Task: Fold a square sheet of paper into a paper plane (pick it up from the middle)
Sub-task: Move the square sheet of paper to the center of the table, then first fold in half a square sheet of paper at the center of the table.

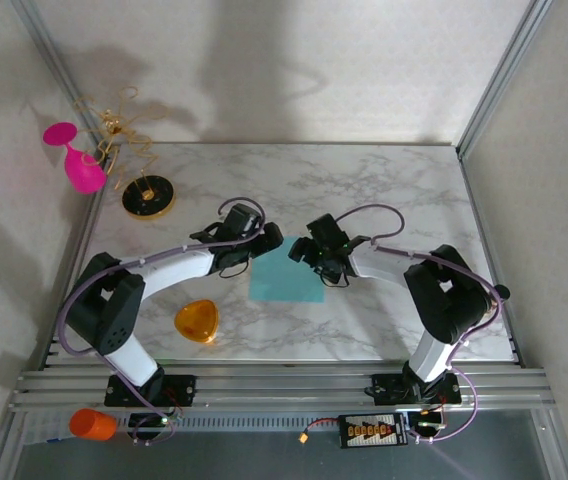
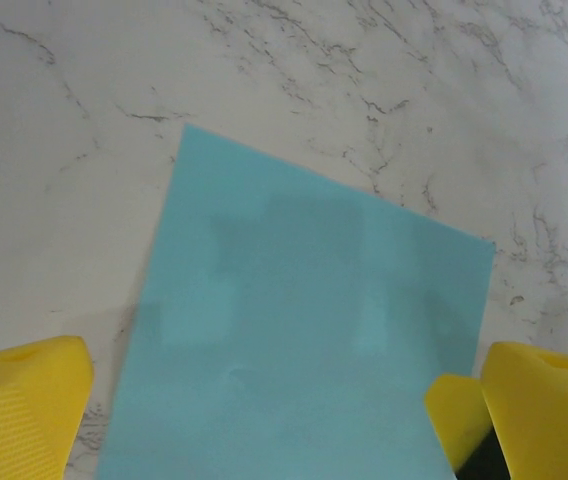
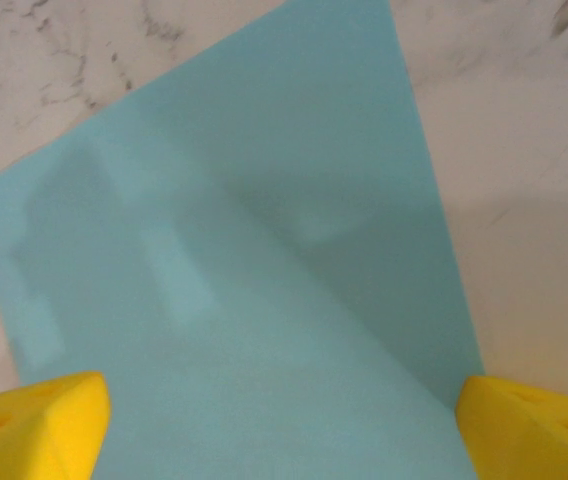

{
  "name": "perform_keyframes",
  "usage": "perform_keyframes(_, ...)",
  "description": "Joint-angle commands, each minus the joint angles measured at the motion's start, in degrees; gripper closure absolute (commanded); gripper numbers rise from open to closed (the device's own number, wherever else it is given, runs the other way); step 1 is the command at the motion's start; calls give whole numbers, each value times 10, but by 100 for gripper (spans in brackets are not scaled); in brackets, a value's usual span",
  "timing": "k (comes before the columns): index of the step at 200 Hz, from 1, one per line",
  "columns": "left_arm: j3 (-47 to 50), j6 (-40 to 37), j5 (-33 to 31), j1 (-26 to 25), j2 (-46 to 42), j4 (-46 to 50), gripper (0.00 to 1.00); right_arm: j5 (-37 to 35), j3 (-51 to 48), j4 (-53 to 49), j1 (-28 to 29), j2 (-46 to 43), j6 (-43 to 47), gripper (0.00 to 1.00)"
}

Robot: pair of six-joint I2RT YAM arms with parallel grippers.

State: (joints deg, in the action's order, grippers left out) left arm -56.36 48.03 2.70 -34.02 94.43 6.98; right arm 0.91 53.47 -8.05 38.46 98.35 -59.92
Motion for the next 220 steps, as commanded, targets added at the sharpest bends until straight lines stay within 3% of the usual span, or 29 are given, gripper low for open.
perform_keyframes(1, -23, -6, -34, -13, 15, 42, 1, 24, -23, 23, 11, -16, -96, 9)
perform_keyframes(38, -71, -46, -74, -42, 47, 97, 1, -50, -33, 4, -9, -106, -52, 5)
perform_keyframes(74, -89, -80, -50, -68, 81, 101, 1, -116, -77, -5, -75, -147, 42, 1)
perform_keyframes(127, -193, -145, -90, -106, 168, 210, 1, -117, -104, 19, -155, -165, 147, 1)
perform_keyframes(220, -253, -146, -97, -113, 232, 248, 7, -88, -116, 32, -197, -160, 148, 1)
